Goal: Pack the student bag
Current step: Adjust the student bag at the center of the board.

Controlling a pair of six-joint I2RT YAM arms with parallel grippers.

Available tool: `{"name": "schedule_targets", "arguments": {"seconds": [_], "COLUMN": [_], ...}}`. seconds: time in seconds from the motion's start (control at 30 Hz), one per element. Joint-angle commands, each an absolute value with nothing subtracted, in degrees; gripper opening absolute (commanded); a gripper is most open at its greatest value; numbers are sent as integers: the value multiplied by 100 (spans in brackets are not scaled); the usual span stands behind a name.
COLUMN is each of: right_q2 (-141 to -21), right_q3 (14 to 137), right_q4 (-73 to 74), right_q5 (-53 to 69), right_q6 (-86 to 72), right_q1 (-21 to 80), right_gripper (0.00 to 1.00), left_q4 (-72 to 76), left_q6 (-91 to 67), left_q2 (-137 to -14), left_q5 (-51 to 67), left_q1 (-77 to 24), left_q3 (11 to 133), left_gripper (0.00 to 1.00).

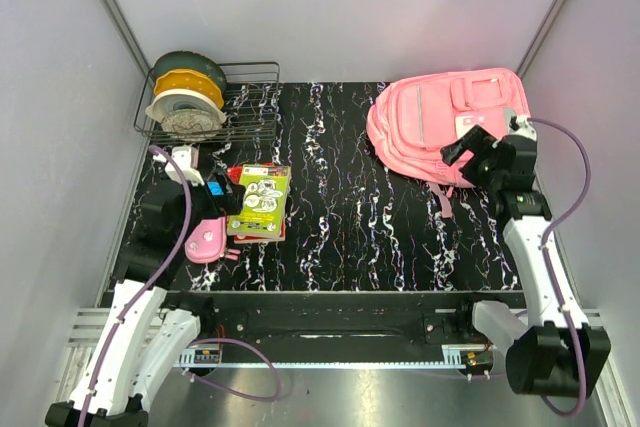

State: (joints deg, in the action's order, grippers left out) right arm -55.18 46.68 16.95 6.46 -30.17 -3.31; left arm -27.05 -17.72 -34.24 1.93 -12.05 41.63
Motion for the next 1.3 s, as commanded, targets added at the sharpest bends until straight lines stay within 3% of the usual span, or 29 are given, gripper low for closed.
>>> {"name": "schedule_targets", "arguments": {"seconds": [0.0,0.13,0.2,0.33,0.57,0.83,1.03,1.13,1.2,1.27], "right_q2": [-6255,-7047,-7616,-8830,-10572,-12478,-13253,-13464,-13614,-13684], "right_q3": [5510,6448,6696,7783,9342,11257,11864,12006,12119,12155], "right_q4": [1889,1996,1811,1994,2304,2610,2575,2645,2803,2926], "right_q5": [722,605,834,887,299,-226,-493,-344,-273,-324], "right_q6": [-2658,-2505,-2627,-2444,-1801,-1556,-1073,-888,-783,-686], "right_q1": [-316,-308,-290,-36,1265,1511,1591,1661,1714,1819], "right_gripper": [100,99,91,90,92,88,87,79,62,57], "left_q4": [-2840,-2566,-2584,-2645,-2654,-2654,-2654,-2628,-2593,-2593], "left_q6": [-1591,-1635,-1626,-1722,-1811,-1837,-1854,-1863,-1872,-1890], "left_q2": [-3296,-3409,-3445,-3463,-3515,-3727,-3762,-3832,-3884,-3920], "left_q5": [18,-53,-35,377,703,1046,1072,1195,1344,1476], "left_q1": [-1160,-651,-668,-659,-580,-448,-370,-238,-159,-36], "left_q3": [4202,4342,4272,4166,4122,4148,4140,4148,4148,4148], "left_gripper": [99,99,99,99,99,99,99,99,99,99]}}
